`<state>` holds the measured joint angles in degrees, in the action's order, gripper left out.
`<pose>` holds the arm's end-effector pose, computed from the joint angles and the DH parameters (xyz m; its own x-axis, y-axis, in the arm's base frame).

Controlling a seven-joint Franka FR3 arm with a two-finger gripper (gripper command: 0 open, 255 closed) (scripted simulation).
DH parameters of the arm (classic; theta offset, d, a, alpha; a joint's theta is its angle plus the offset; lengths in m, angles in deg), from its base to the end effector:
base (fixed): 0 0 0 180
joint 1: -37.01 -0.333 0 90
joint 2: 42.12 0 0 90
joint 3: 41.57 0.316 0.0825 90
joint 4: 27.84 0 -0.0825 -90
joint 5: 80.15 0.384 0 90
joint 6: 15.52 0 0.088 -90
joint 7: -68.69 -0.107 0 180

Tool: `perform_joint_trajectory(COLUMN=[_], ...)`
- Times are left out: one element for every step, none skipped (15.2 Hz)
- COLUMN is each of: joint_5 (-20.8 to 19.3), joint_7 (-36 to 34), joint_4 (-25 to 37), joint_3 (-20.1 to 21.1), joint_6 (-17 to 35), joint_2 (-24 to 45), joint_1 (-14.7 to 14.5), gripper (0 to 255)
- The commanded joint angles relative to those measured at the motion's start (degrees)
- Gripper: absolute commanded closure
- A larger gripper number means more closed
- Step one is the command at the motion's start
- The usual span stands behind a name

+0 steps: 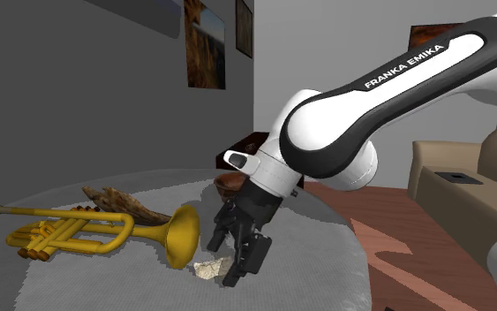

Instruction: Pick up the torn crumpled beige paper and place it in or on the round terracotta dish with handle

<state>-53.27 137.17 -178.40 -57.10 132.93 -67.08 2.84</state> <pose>0.4053 0.1275 0.4242 0.3182 0.7901 0.5239 0.9089 -0.4114 0.0683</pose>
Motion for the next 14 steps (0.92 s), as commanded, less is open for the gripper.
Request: perform_joint_trajectory(joint_5=[0.29, 0.29, 0.29, 0.29, 0.29, 0.29, 0.28, 0.28, 0.28, 0.28, 0.19, 0.06, 0.06, 0.08], joint_7=[0.20, 0.20, 0.20, 0.20, 0.20, 0.20, 0.19, 0.19, 0.19, 0.17, -0.01, -0.14, -0.06, 0.06], joint_4=[-0.01, -0.01, -0.01, -0.01, -0.01, -0.01, -0.01, -0.01, -0.01, -0.03, -0.15, -0.28, -0.29, -0.29], joint_3=[-0.08, -0.08, -0.08, -0.08, -0.08, -0.08, -0.08, -0.08, -0.08, -0.06, 0.08, 0.16, 0.10, 0.00], joint_6=[0.35, 0.35, 0.35, 0.35, 0.35, 0.35, 0.34, 0.34, 0.34, 0.35, 0.31, 0.21, 0.18, 0.19], joint_2=[0.29, 0.29, 0.29, 0.29, 0.29, 0.29, 0.29, 0.29, 0.29, 0.26, 0.07, -0.19, -0.19, -0.16], joint_1=[-0.21, -0.21, -0.21, -0.21, -0.21, -0.21, -0.21, -0.21, -0.21, -0.21, -0.16, -0.05, -0.03, -0.02], gripper=[0, 0, 0, 0, 0, 0, 0, 255, 255, 255, 255, 255, 255, 255])
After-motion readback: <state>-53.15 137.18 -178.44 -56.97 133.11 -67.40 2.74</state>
